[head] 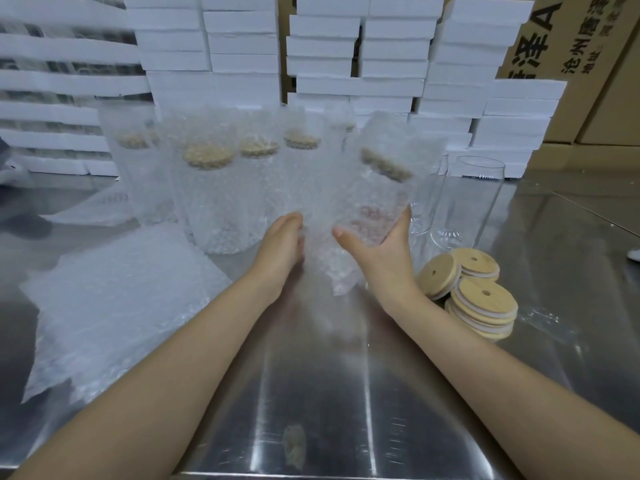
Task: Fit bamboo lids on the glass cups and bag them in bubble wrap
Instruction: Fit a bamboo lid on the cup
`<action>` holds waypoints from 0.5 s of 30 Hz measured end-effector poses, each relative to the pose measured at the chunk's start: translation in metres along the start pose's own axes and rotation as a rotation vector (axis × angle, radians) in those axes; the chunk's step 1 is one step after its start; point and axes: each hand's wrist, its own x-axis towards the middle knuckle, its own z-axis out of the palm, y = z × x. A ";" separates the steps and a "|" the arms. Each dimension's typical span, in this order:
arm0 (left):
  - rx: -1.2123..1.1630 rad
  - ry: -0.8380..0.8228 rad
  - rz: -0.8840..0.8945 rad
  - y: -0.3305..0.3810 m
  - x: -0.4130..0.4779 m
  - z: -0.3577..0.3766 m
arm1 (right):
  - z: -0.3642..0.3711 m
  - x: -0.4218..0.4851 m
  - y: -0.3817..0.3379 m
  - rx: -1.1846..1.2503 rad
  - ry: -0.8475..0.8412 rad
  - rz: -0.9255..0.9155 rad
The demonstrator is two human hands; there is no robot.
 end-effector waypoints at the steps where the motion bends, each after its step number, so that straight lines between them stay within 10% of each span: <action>1: -0.078 -0.046 -0.084 0.000 0.000 -0.001 | -0.001 0.001 0.001 0.041 0.031 0.005; 8: -0.394 -0.507 -0.489 0.007 -0.028 0.016 | 0.001 0.002 0.006 0.037 0.202 -0.082; 15: -0.337 -0.372 -0.604 0.011 -0.026 0.009 | 0.011 0.004 0.011 -0.153 0.164 -0.170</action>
